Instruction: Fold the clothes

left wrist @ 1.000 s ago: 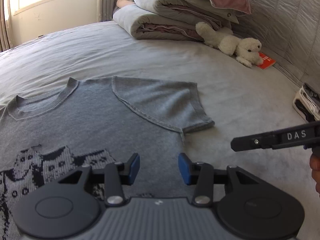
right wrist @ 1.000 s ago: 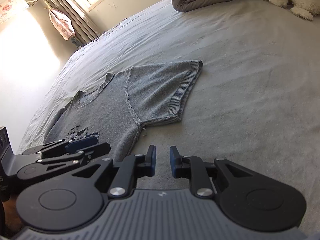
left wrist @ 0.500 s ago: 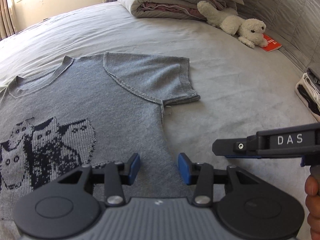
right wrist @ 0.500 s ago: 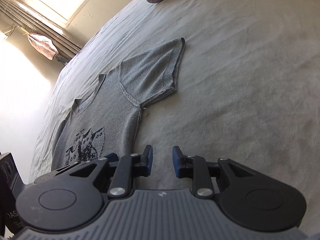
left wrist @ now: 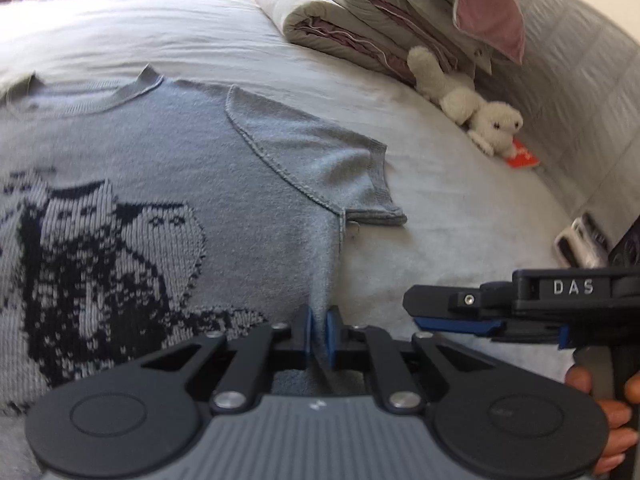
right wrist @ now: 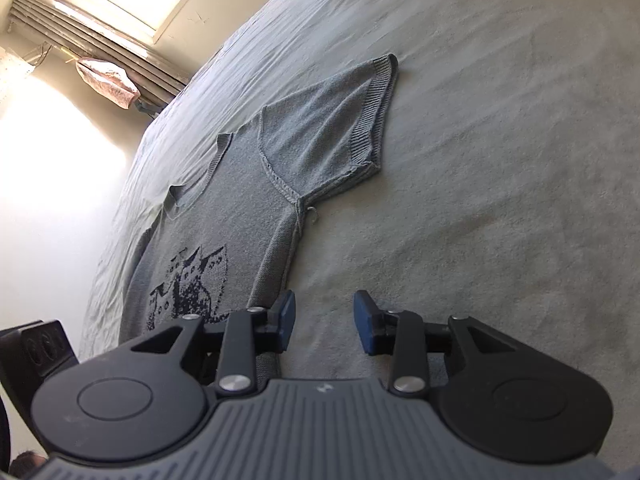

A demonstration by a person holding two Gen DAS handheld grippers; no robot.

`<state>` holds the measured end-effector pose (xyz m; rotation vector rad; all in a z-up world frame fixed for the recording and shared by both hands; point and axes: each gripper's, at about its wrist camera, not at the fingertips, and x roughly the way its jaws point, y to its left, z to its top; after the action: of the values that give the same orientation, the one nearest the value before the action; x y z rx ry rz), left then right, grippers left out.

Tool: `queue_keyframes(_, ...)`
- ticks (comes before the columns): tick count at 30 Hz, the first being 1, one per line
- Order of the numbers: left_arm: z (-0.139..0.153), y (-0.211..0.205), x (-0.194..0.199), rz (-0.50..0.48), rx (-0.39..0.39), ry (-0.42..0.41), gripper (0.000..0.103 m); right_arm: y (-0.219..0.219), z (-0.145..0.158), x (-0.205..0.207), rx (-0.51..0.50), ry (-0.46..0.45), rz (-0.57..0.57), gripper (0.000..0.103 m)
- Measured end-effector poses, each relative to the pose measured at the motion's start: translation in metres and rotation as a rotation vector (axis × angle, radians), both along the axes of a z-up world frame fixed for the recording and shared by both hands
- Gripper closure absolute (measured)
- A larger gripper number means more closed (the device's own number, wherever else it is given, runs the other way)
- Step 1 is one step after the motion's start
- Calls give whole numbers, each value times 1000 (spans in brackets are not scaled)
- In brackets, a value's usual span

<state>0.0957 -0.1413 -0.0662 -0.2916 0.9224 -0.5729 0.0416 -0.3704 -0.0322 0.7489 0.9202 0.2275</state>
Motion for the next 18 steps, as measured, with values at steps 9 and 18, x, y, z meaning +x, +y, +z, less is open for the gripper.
queue_keyframes(9, -30, 29, 7, 46, -298, 117, 97, 9, -18, 17, 165, -43, 13, 66)
queue_keyframes(18, -40, 29, 11, 30, -377, 152, 97, 11, -23, 22, 165, -70, 10, 93)
